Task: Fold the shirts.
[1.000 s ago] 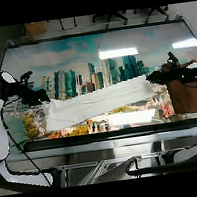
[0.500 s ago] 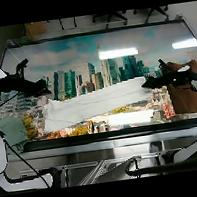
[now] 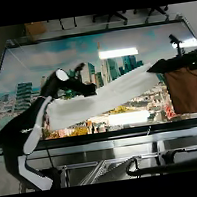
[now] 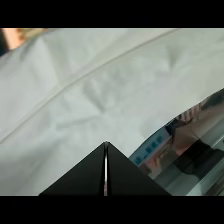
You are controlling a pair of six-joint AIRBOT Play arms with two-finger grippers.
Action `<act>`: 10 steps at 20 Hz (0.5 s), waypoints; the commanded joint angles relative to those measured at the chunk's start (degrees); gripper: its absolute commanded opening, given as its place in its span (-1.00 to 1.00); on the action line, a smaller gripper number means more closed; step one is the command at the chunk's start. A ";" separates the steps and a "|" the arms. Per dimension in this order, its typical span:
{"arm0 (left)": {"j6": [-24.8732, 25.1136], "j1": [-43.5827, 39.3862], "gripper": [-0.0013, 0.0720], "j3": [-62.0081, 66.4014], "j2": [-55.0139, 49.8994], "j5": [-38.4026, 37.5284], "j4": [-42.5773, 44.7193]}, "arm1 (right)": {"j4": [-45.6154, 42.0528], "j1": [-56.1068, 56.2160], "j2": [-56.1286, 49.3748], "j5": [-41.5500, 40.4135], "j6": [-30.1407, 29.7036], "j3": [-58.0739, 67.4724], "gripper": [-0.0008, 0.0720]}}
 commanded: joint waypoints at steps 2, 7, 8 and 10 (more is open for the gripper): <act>-0.52 -9.73 -0.92 10.03 -12.74 4.04 -6.34 | 0.83 -1.33 11.28 5.03 4.17 2.49 -0.93; -5.97 -14.78 -0.92 28.24 -23.91 2.56 -6.19 | 0.85 -1.22 17.73 6.29 4.76 2.49 -0.93; -6.84 -15.15 -0.92 30.73 -25.42 3.30 -6.58 | 1.11 -1.18 18.12 7.17 4.76 2.49 -0.93; -6.71 -15.21 -0.92 31.93 -26.93 4.59 -10.88 | 2.82 -1.18 18.21 9.49 4.94 2.47 -0.93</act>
